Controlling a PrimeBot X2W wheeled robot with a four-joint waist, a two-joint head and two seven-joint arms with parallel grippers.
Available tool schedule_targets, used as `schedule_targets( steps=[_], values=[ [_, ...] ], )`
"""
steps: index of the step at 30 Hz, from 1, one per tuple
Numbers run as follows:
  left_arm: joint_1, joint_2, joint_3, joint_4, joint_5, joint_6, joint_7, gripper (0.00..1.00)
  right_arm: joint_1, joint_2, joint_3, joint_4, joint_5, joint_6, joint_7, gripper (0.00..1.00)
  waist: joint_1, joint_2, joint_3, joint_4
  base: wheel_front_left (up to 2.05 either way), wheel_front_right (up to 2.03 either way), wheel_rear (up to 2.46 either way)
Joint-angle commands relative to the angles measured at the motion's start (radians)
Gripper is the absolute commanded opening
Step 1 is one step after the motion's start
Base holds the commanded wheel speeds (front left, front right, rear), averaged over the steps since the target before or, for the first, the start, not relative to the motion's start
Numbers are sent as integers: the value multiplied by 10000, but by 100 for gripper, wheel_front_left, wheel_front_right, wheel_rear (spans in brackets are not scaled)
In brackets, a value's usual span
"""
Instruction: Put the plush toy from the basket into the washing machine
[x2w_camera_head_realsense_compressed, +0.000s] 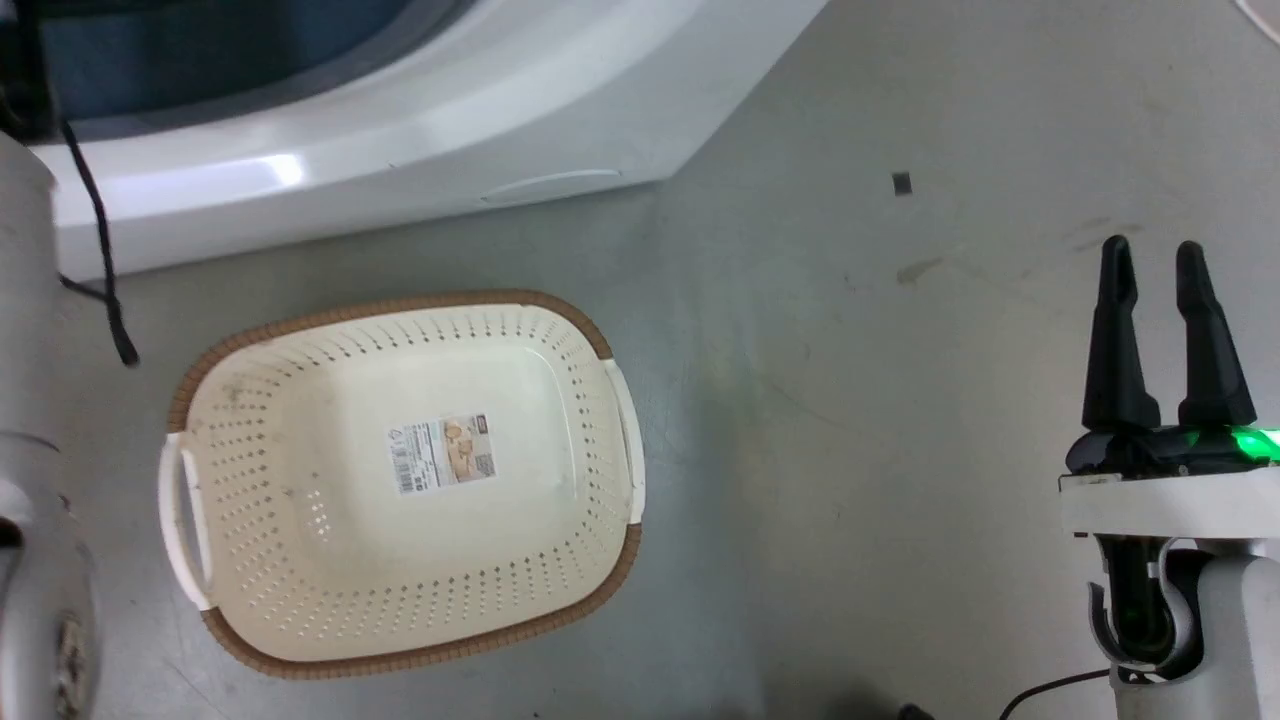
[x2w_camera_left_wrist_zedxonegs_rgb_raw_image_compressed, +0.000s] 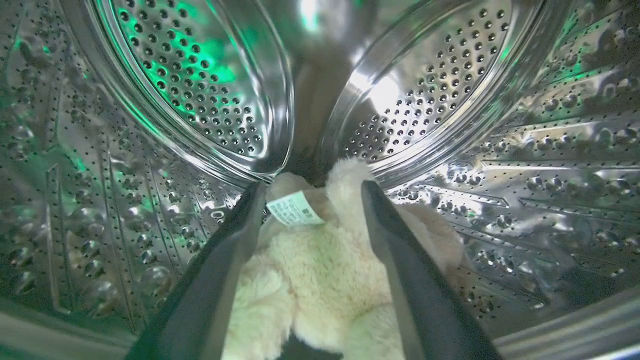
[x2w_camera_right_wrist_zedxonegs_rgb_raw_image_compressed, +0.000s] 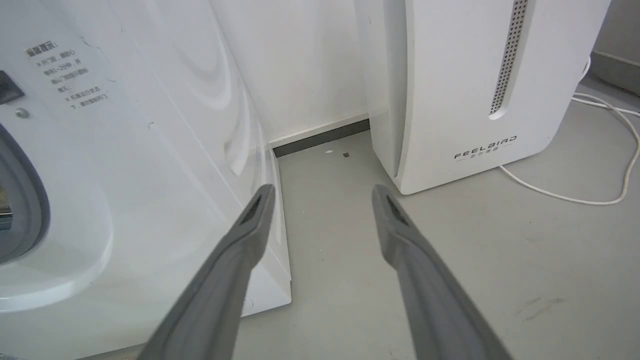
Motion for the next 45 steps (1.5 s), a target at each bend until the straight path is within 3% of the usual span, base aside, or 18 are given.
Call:
schedule_targets(
  steps=[1,14,16,26,42,45],
  values=[
    [444,-100,65,-146,-42,10,-43,100,69,-2,32,55,-112,6,-44,100,0,0,-425,178,0,0,0],
    [3935,-1160,449,-2181,103,38,-43,100,759,-2,87,171,-971,6,-44,100,0,0,-2341,919,0,0,0],
    [5214,-1571,445,-3114,381,182,-43,100,1051,-2,59,161,-1183,6,-44,100,0,0,-3054,1220,0,0,0],
    [7814,-2464,155,-4543,919,317,-43,100,1827,-2,223,135,-1537,6,-44,100,0,0,-4514,2016,0,0,0],
    [11336,-2923,563,-6695,1035,215,-43,100,2954,-2,330,221,-1654,6,-44,100,0,0,-6024,2491,0,0,0],
    [12119,-2986,460,-7027,1143,33,-43,100,3305,-2,355,269,-1687,6,-44,100,0,0,-6366,2556,0,0,0]
  ],
)
